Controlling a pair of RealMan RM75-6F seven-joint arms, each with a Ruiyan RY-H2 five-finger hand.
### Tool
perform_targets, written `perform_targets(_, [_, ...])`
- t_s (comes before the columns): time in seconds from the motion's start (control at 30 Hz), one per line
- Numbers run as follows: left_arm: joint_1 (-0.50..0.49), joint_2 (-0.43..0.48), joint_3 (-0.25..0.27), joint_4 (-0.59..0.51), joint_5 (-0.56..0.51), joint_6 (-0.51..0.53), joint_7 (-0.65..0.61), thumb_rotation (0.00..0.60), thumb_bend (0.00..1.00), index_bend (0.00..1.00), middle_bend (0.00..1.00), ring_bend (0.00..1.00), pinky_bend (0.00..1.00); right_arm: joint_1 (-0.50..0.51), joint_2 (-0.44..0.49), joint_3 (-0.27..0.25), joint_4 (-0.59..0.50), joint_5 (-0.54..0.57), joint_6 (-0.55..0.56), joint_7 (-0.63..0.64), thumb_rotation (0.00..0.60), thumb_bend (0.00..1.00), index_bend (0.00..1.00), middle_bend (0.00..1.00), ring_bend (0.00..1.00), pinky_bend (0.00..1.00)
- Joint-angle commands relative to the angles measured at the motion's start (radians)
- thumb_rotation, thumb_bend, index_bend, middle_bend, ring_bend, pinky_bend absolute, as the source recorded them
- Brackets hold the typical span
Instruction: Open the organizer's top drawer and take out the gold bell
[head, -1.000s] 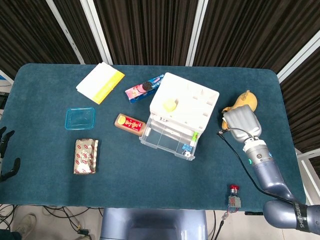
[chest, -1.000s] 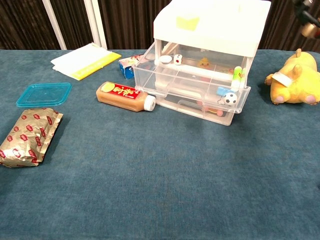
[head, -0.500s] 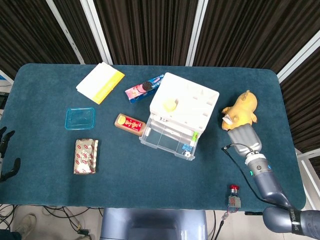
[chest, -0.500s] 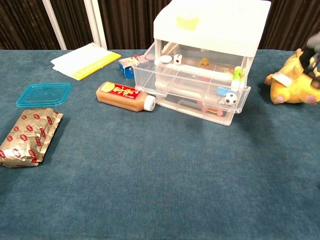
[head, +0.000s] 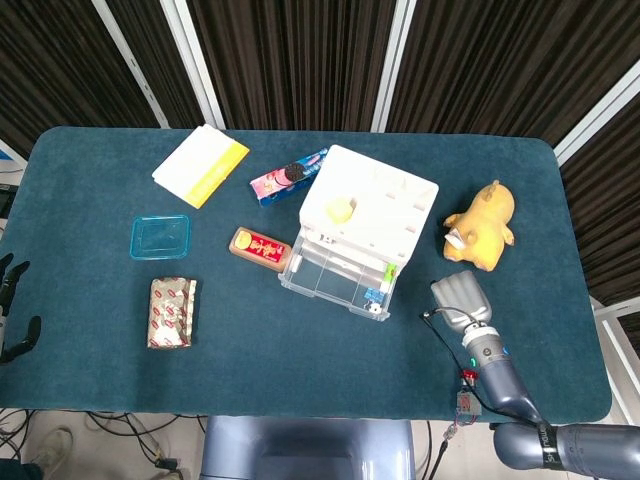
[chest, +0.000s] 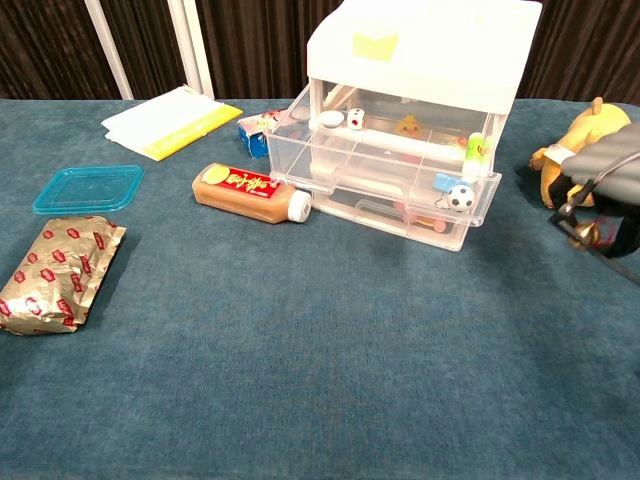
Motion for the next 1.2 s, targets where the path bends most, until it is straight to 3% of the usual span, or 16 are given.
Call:
perform_targets(0.03, [0.000, 0.001, 0.000, 0.000, 0.001, 0.001, 0.000, 0.600, 0.42, 0.07, 0.00, 0.00, 0.00, -0.015, -0.042, 0.000, 0.037, 0.009, -0.004, 0.005, 0.600, 0.36, 0.58, 1.00, 1.00, 1.00])
perform_targets(0.47, [0.000, 0.000, 0.000, 0.000, -0.002, -0.001, 0.001, 0.600, 0.42, 0.07, 0.00, 0.00, 0.00, -0.047, -0.154, -0.005, 0.152, -0.006, -0.009, -0.019, 0.600, 0.36, 0.58, 1.00, 1.00, 1.00])
perform_targets(0.87, [-0.001, 0.002, -0.001, 0.000, -0.002, -0.001, -0.002, 0.600, 0.42, 0.07, 0.00, 0.00, 0.00, -0.059, -0.194, 0.012, 0.179, -0.004, -0.009, -0.057, 0.600, 0.36, 0.58, 1.00, 1.00, 1.00])
perform_targets(1.2, [-0.001, 0.002, -0.001, -0.001, -0.004, -0.003, 0.000, 0.600, 0.42, 0.07, 0.00, 0.00, 0.00, -0.062, -0.194, 0.024, 0.168, 0.021, -0.009, -0.093, 0.600, 0.32, 0.40, 1.00, 1.00, 1.00])
